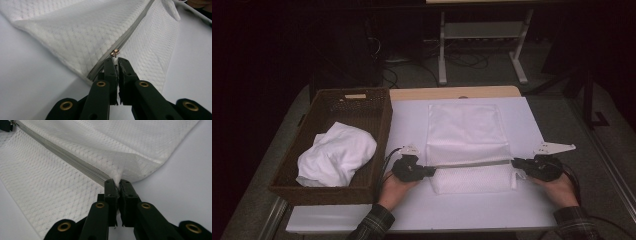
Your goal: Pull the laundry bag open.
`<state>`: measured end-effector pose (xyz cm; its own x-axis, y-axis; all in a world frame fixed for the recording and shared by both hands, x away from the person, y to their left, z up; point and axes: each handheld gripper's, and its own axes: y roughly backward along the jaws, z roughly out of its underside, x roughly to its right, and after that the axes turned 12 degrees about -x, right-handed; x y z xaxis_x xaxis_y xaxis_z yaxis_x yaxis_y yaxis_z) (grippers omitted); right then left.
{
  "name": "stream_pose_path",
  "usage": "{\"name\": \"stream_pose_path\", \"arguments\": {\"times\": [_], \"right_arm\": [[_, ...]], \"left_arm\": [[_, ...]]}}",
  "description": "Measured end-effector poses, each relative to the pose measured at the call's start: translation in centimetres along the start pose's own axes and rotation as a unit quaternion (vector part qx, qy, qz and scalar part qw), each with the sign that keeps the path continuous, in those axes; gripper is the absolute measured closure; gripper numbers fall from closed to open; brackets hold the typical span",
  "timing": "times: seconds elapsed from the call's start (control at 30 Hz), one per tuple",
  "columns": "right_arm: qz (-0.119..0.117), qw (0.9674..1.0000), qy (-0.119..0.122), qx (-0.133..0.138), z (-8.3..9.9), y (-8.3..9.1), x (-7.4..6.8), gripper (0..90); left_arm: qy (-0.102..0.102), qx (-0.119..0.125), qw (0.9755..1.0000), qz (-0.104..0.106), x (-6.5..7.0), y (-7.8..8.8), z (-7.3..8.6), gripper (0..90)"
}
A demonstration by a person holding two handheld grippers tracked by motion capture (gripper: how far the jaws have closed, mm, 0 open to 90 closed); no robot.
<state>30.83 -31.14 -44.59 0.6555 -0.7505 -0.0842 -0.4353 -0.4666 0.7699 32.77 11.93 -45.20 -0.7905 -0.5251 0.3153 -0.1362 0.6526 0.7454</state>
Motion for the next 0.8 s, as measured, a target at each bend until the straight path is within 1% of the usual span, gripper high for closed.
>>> {"name": "stream_pose_path", "arguments": {"times": [0.17, 0.2, 0.43, 0.53, 0.63, 0.67, 0.73, 0.77, 0.8], "right_arm": [[0.003, 1.0, -0.001, -0.001, 0.1, 0.0, 0.1, 84.6], [0.004, 1.0, 0.0, -0.002, 0.1, 0.0, 0.1, 84.6], [0.006, 1.0, -0.006, -0.003, 0.2, 0.0, 0.4, 84.6], [0.007, 1.0, -0.006, -0.003, 0.3, 0.0, 0.5, 84.5], [0.004, 0.9999, 0.0, -0.009, 0.3, -0.2, 0.3, 83.7], [0.002, 0.9999, 0.0, -0.01, 0.3, -0.2, 0.3, 83.4], [0.002, 0.9999, 0.001, -0.011, 0.3, -0.2, 0.3, 82.6], [0.001, 0.9999, -0.001, -0.011, 0.3, -0.2, 0.3, 81.9], [-0.001, 1.0, -0.003, -0.009, 0.4, -0.2, 0.3, 79.0]], "left_arm": [[0.003, -0.002, 1.0, -0.004, 0.0, 0.0, 0.0, 86.3], [0.006, -0.004, 0.9999, -0.01, 0.0, 0.1, 0.0, 86.3], [0.02, 0.001, 0.9996, -0.022, -0.5, 0.7, 0.3, 86.3], [0.019, 0.001, 0.9995, -0.027, -0.5, 0.8, 0.3, 86.1], [0.015, -0.003, 0.9992, -0.036, -0.4, 0.8, 0.4, 85.2], [0.015, 0.0, 0.9991, -0.04, -0.4, 0.9, 0.4, 84.5], [0.014, 0.001, 0.9989, -0.044, -0.4, 1.0, 0.4, 77.9], [0.015, 0.003, 0.9988, -0.046, -0.4, 1.1, 0.4, 77.9], [0.018, 0.003, 0.9988, -0.045, -0.4, 1.2, 0.4, 70.8]]}}
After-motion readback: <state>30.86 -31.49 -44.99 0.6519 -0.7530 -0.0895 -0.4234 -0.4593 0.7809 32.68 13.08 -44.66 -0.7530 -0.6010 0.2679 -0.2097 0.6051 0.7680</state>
